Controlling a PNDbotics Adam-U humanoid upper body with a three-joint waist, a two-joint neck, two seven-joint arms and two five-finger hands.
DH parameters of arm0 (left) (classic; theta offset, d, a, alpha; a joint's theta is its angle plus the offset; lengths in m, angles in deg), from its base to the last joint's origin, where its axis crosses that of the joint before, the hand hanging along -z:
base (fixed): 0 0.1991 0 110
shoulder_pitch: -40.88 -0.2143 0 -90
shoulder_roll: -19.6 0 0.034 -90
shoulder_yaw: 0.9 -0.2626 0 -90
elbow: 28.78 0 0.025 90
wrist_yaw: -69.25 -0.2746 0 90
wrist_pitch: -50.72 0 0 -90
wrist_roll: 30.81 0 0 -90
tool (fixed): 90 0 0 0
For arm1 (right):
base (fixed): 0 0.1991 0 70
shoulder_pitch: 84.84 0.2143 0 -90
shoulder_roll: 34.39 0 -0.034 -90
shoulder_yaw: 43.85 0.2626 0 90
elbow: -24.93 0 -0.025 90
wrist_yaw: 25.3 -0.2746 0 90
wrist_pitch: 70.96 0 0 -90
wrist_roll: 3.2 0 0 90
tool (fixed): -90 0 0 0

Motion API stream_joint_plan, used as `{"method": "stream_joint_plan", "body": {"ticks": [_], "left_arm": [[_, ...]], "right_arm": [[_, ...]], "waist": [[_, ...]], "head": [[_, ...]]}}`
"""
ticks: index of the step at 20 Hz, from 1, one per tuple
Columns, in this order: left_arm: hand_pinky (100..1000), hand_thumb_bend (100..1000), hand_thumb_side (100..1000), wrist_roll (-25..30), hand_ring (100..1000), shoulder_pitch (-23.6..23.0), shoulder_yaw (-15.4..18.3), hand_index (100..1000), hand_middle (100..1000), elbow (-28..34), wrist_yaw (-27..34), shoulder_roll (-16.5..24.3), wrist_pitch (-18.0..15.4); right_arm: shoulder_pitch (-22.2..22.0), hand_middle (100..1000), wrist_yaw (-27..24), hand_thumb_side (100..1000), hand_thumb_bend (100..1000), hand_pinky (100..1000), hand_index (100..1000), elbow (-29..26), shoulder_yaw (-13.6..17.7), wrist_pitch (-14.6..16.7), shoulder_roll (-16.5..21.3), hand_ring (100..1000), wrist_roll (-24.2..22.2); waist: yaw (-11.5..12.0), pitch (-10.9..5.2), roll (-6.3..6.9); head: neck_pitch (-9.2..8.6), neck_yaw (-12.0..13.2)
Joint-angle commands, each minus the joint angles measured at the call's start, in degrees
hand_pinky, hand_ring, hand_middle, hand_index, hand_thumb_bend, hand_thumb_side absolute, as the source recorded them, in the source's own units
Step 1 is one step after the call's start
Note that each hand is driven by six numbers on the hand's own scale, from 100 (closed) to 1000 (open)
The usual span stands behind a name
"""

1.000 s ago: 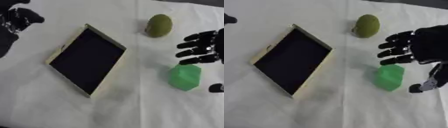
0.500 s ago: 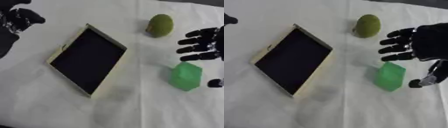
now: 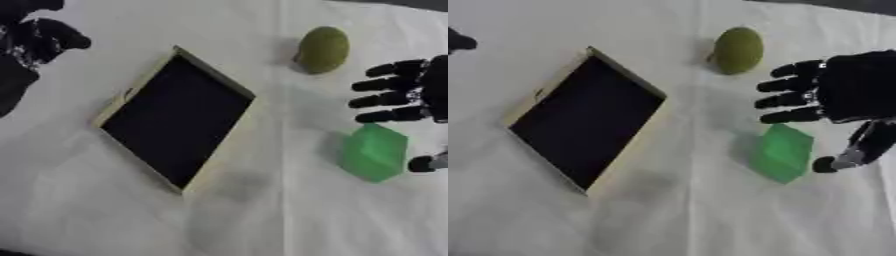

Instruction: Pick up objects on the table and place them in the box.

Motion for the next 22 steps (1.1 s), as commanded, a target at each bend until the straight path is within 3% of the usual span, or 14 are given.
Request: {"method": "stream_joint_plan", "body": {"ticks": [1,11,22], "left_arm": [[901,100,672,0.34,820,0.60,0.22,851,860,0.54,-0.04,1.74,-0.04],[902,100,672,0.44,822,0.64,0.04,851,862,0.50,-0.13,1.67,0.02],[902,100,672,0.44,822,0.60,-0.18,851,863,0.72,-0.22,1.54,0.43]], "right_arm": [[0.94,936,1.99,743,449,948,968,0.72,0.18,-0.06,0.97,1000,1.62],[2.45,919,4.27,741,451,948,964,1.33,-1.50,-0.06,-0.27,1000,3.61],[2.42,847,4.01,738,453,945,849,-0.26,-1.88,-0.06,0.10,995,4.01]], "waist": [[0.02,-1.06,0.33],[0.24,-1.09,0.31],[0.25,-1.36,0.09]], "head": [[-0.57,0.02],[-0.67,0.05],[-0.52,0.32]]}}
